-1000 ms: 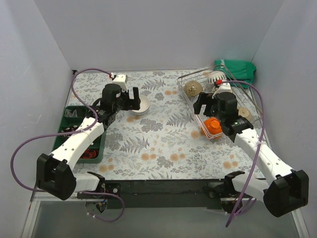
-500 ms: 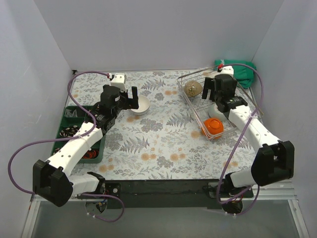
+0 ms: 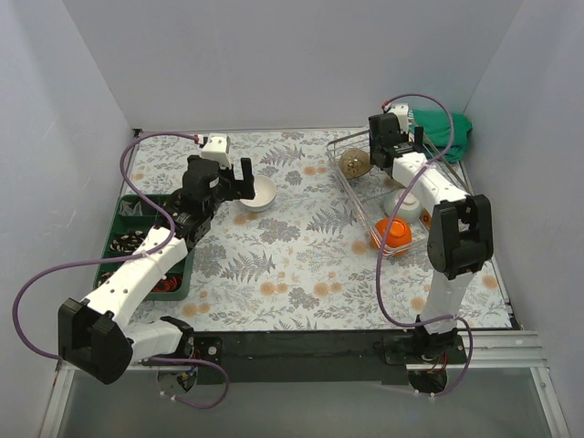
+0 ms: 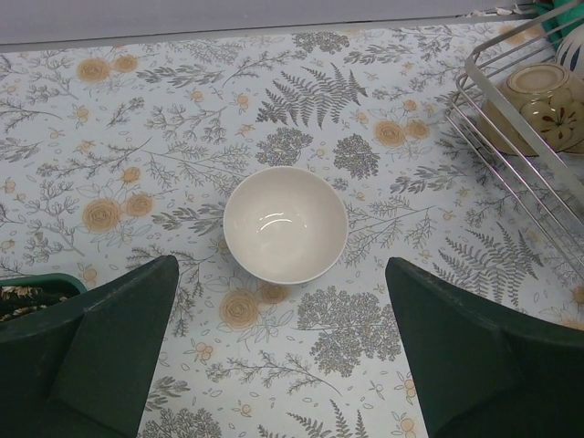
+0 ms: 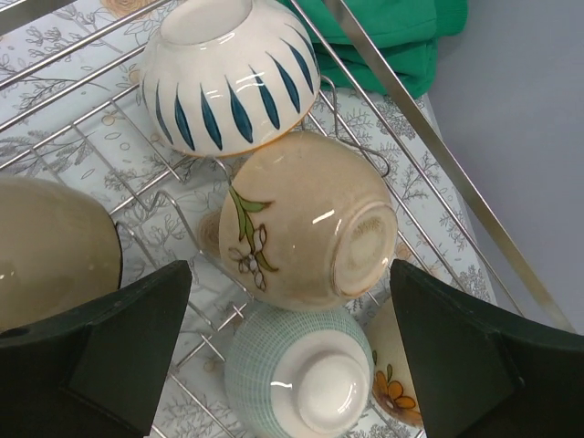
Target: Unload the bowls from the dish rack
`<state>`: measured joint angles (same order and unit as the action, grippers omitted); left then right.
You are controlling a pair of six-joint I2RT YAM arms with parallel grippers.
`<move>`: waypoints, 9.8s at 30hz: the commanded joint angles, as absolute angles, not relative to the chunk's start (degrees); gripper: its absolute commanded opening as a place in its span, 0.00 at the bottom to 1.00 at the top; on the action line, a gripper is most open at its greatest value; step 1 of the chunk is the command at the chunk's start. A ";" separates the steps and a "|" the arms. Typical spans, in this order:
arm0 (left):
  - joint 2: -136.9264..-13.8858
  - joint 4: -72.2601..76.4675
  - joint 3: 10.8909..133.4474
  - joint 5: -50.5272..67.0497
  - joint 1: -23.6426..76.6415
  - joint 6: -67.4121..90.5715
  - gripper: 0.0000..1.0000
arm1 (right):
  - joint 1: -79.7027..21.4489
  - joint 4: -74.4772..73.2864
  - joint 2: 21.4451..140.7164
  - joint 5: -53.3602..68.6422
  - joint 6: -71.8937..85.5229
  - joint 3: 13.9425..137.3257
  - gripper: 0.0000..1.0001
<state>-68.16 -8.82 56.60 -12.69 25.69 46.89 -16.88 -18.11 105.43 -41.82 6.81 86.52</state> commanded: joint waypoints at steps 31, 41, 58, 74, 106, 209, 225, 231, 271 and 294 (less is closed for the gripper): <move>-65.30 -6.94 55.02 -11.34 27.16 47.11 0.98 | -14.06 -23.03 118.39 -50.71 7.47 94.75 0.90; -65.48 -7.03 55.02 -10.99 27.25 47.20 0.98 | -14.06 -23.03 113.47 -50.36 7.21 92.37 0.56; -65.65 -6.94 54.84 -10.81 27.25 47.20 0.98 | -13.89 -21.36 106.44 -48.08 8.35 88.51 0.13; -66.53 -6.85 55.02 -7.21 27.16 48.69 0.98 | -14.24 -18.28 91.42 -34.37 9.32 79.55 0.11; -70.84 2.72 49.92 7.99 27.16 64.68 0.98 | -25.74 25.64 69.78 16.25 34.43 50.02 0.08; -89.93 -22.59 80.88 -4.30 32.52 53.88 0.98 | -27.33 -2.64 51.50 -10.19 12.56 39.46 0.99; -63.72 -7.29 49.57 -12.39 32.52 46.31 0.98 | -19.87 -4.48 68.72 -10.11 26.45 52.36 0.98; -61.70 -7.03 49.04 -16.77 32.52 46.58 0.98 | -18.72 -5.71 78.30 -17.40 38.22 60.46 0.97; -60.29 -5.18 47.55 -16.17 32.43 47.20 0.98 | -18.02 -8.00 112.32 -24.08 59.50 85.52 0.89; -61.00 -5.10 47.46 -16.00 32.52 47.02 0.98 | -18.02 -3.96 103.80 -21.80 59.06 82.44 0.21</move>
<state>-61.89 -5.91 48.16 -16.03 32.47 47.35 -18.09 -9.04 108.88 -22.15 58.26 82.21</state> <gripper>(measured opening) 0.982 0.771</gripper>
